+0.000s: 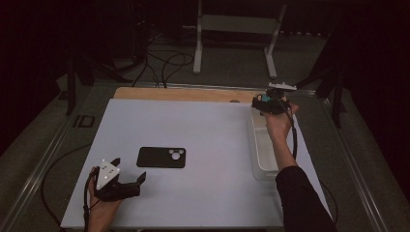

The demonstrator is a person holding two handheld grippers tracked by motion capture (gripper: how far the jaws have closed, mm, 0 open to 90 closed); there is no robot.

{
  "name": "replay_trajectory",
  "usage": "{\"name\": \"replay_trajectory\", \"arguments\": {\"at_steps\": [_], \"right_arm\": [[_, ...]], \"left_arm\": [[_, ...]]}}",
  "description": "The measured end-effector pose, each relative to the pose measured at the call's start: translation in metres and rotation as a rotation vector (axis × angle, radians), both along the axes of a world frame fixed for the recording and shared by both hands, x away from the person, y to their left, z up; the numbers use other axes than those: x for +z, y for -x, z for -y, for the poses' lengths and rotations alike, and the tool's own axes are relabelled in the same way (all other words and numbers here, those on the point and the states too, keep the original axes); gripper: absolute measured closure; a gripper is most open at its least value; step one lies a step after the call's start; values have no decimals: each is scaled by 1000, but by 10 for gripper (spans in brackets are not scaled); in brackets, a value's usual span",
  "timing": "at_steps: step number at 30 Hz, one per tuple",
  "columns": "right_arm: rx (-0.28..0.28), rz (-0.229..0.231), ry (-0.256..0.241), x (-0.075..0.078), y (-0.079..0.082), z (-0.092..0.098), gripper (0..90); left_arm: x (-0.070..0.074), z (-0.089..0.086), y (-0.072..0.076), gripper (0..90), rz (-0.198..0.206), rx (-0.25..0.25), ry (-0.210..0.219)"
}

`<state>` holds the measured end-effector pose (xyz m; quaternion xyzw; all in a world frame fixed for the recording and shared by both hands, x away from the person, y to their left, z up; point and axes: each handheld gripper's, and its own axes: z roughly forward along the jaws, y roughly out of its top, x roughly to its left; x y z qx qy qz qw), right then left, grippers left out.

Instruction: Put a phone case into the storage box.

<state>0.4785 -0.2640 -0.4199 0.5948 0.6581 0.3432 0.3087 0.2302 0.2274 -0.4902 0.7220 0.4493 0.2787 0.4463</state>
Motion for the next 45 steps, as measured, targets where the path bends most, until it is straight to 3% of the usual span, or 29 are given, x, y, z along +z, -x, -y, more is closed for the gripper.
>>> {"name": "replay_trajectory", "arguments": {"at_steps": [6, 13, 29, 33, 45], "right_arm": [[-12, -45, -2, -13, -3, -2, 166], [-13, -63, 3, -19, -5, -3, 165], [-27, -51, 11, -22, -9, -3, 160], [-21, -40, 16, -22, -9, -3, 97], [-1, 14, 7, -5, 2, 2, 87]], "left_arm": [[0, 0, 0, 0, 0, 0, 1], [0, 0, 0, 0, 1, 1, 2], [0, -1, 1, 0, 2, 4, 6], [1, -2, 1, 0, 4, 5, 9], [1, -3, 2, 0, 5, 11, 11]]}}
